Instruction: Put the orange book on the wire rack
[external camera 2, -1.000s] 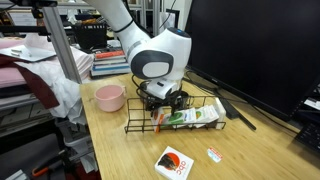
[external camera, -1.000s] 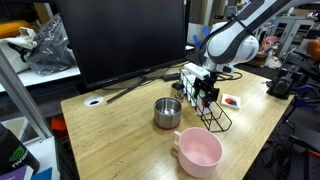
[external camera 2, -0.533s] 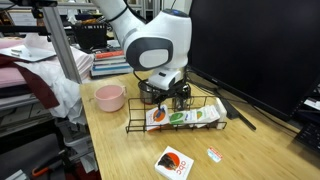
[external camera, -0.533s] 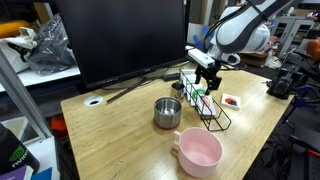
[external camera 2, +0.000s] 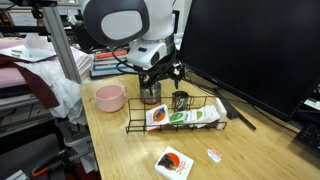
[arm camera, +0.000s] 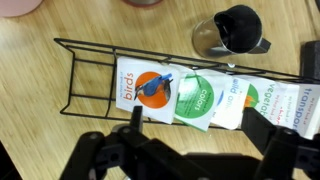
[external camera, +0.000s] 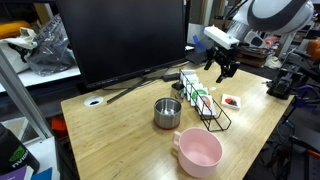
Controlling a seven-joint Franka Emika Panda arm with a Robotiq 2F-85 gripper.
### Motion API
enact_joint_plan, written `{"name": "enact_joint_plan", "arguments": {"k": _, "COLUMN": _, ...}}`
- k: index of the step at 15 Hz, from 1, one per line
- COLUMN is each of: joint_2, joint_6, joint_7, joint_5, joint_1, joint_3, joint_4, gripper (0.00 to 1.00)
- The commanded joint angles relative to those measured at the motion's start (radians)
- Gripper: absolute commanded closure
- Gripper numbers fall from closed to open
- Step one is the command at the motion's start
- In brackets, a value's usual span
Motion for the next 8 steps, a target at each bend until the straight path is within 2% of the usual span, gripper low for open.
{"name": "enact_joint_plan", "arguments": {"k": 1, "joint_2": -0.12, "joint_6": 0.018, "joint_7": -0.025, "joint_5": -0.012, "joint_1": -0.023, "joint_3": 0.022, "joint_4": -0.089, "gripper": 0.0}}
{"name": "enact_joint_plan", "arguments": {"k": 2, "joint_2": -0.062, "joint_6": 0.005, "joint_7": -0.009, "joint_5": -0.007, "joint_1": -0.026, "joint_3": 0.024, "joint_4": -0.042, "gripper": 0.0}}
{"name": "enact_joint_plan", "arguments": {"k": 4, "joint_2": -0.108, "joint_6": 0.004, "joint_7": -0.015, "joint_5": -0.004, "joint_1": -0.028, "joint_3": 0.029, "joint_4": -0.073, "gripper": 0.0}}
{"name": "enact_joint_plan", "arguments": {"k": 8, "joint_2": -0.114, "joint_6": 0.004, "joint_7": -0.016, "joint_5": -0.004, "joint_1": -0.028, "joint_3": 0.03, "joint_4": -0.083, "gripper": 0.0}}
